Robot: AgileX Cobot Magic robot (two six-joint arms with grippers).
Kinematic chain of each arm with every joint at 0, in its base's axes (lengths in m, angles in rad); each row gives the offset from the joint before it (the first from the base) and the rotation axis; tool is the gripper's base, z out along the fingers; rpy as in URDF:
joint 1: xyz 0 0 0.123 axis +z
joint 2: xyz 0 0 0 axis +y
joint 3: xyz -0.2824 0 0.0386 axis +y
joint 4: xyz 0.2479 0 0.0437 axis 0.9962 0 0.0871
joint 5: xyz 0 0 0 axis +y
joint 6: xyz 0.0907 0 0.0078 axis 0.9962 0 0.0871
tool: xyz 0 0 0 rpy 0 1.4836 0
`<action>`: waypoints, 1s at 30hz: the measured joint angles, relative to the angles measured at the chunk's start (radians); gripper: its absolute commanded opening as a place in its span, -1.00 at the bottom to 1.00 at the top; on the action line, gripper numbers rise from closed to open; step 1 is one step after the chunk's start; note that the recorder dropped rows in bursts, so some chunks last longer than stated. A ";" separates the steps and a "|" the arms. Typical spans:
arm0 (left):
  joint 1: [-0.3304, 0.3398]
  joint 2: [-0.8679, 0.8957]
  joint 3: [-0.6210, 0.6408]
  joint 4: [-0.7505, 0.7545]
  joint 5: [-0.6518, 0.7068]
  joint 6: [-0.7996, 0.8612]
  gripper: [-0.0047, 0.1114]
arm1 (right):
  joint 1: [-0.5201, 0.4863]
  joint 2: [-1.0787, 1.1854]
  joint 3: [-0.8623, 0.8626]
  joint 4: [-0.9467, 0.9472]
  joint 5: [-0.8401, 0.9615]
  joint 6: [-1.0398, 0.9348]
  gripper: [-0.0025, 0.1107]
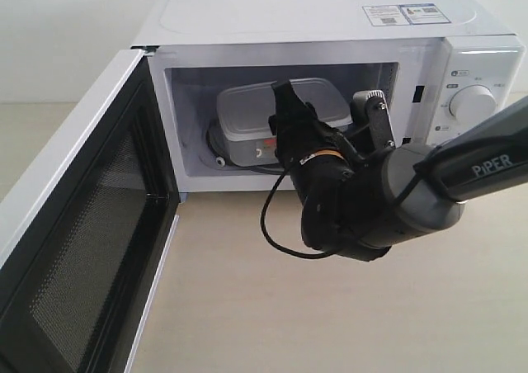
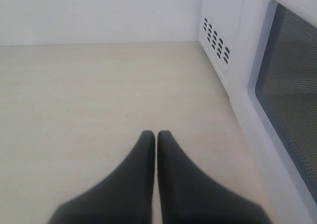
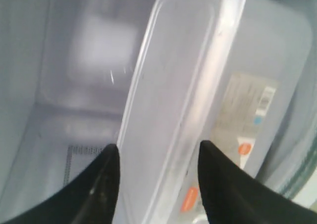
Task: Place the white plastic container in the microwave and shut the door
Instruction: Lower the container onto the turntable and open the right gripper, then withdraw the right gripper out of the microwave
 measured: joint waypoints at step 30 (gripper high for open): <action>0.000 0.000 0.000 0.000 0.000 0.000 -0.85 | -0.002 -0.447 0.427 -0.606 0.273 -0.305 -0.13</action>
